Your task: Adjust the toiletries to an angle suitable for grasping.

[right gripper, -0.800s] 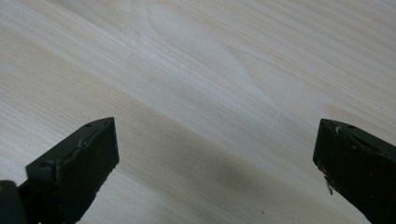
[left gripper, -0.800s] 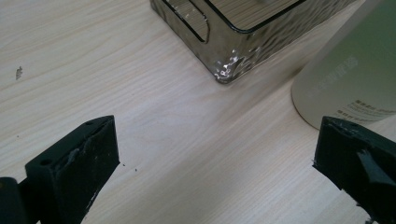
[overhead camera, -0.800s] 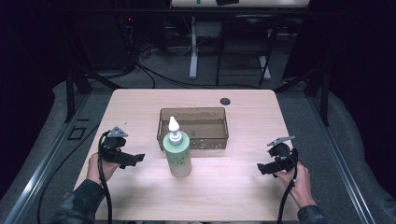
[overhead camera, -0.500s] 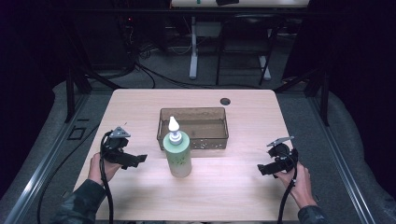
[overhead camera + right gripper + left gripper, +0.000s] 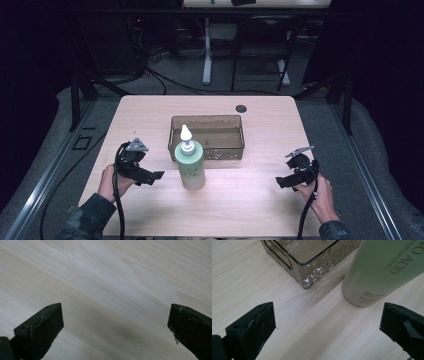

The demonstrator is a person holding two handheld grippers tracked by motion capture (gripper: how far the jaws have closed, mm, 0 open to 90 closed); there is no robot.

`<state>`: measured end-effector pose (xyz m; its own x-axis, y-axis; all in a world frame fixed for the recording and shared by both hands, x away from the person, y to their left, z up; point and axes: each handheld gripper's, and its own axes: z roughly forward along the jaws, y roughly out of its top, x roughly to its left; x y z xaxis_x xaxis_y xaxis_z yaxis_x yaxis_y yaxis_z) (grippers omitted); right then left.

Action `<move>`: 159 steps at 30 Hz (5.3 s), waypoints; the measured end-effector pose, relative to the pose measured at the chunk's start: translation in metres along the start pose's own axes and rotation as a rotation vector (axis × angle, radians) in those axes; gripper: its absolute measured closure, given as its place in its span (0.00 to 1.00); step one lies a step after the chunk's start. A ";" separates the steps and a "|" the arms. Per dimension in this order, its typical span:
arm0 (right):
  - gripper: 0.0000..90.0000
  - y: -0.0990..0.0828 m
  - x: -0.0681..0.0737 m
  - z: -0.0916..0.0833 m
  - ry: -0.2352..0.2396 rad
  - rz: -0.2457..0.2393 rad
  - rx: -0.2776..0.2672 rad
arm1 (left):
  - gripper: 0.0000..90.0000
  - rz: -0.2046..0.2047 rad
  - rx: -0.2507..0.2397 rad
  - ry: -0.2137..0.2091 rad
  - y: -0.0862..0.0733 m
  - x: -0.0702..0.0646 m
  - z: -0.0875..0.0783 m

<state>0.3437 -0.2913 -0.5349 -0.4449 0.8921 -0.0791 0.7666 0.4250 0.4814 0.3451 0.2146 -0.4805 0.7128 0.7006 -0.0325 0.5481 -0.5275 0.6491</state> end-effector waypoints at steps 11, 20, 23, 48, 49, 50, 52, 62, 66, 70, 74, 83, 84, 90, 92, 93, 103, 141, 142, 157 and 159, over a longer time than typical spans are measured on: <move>0.00 0.000 0.001 0.002 -0.004 -0.008 0.014 | 0.00 0.054 -0.004 -0.052 0.011 -0.018 -0.003; 0.00 0.001 0.002 0.002 -0.001 -0.007 0.016 | 0.00 0.085 -0.017 -0.100 0.021 -0.032 -0.007; 0.00 0.001 0.002 0.002 -0.001 -0.010 0.017 | 0.00 0.094 -0.029 -0.106 0.024 -0.037 -0.008; 0.00 0.002 0.002 0.002 -0.007 -0.015 0.019 | 0.00 0.117 -0.141 -0.125 0.055 -0.058 -0.004; 0.00 0.002 0.003 0.002 -0.004 -0.011 0.020 | 0.00 0.117 -0.139 -0.125 0.055 -0.058 -0.003; 0.00 0.002 0.002 0.002 -0.006 -0.010 0.020 | 0.00 0.119 -0.142 -0.120 0.056 -0.059 -0.002; 0.00 0.002 0.002 0.002 -0.007 -0.010 0.018 | 0.00 0.121 -0.150 -0.111 0.057 -0.060 -0.001; 0.00 0.002 0.001 0.001 -0.010 -0.016 0.016 | 0.07 0.121 -0.168 -0.123 0.063 -0.056 0.007; 0.00 0.002 0.001 0.001 -0.011 -0.014 0.018 | 0.11 0.127 -0.173 -0.143 0.064 -0.056 0.008; 0.00 0.002 0.001 0.001 -0.011 -0.017 0.018 | 0.13 0.139 -0.174 -0.162 0.065 -0.054 0.010; 0.00 0.002 0.001 0.001 -0.011 -0.014 0.019 | 0.13 0.149 -0.178 -0.160 0.066 -0.055 0.011; 0.00 0.001 0.001 0.000 -0.011 -0.015 0.015 | 0.14 0.121 -0.186 -0.121 0.063 -0.056 0.010; 0.00 0.001 0.001 0.000 -0.011 -0.015 0.015 | 0.14 0.121 -0.186 -0.121 0.063 -0.056 0.010; 0.00 0.001 0.001 0.000 -0.006 -0.011 0.015 | 0.14 0.074 -0.184 -0.056 0.060 -0.053 0.005; 0.00 0.001 0.001 0.000 -0.005 -0.011 0.015 | 0.14 0.060 -0.185 -0.045 0.058 -0.052 0.004; 0.00 0.001 0.001 0.000 -0.009 -0.014 0.016 | 0.14 0.044 -0.185 -0.027 0.057 -0.050 0.002; 0.00 0.001 0.001 0.000 -0.005 -0.016 0.015 | 0.17 -0.015 -0.160 0.076 0.042 -0.044 -0.005; 0.00 0.001 0.002 0.000 -0.005 -0.013 0.016 | 0.13 0.040 -0.339 -0.052 0.047 -0.024 0.014; 0.00 0.001 0.002 0.000 -0.005 -0.014 0.016 | 0.13 0.029 -0.337 -0.042 0.047 -0.025 0.013; 0.00 0.002 0.002 0.000 -0.004 -0.019 0.017 | 0.13 -0.106 -0.309 0.133 0.044 -0.026 0.006; 0.00 0.002 0.003 0.001 -0.005 -0.018 0.018 | 0.13 -0.131 -0.314 0.161 0.042 -0.025 0.005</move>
<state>0.3443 -0.2882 -0.5348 -0.4566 0.8849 -0.0919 0.7667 0.4438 0.4639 0.3523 0.1723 -0.4561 0.5542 0.8319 -0.0268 0.4511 -0.2732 0.8496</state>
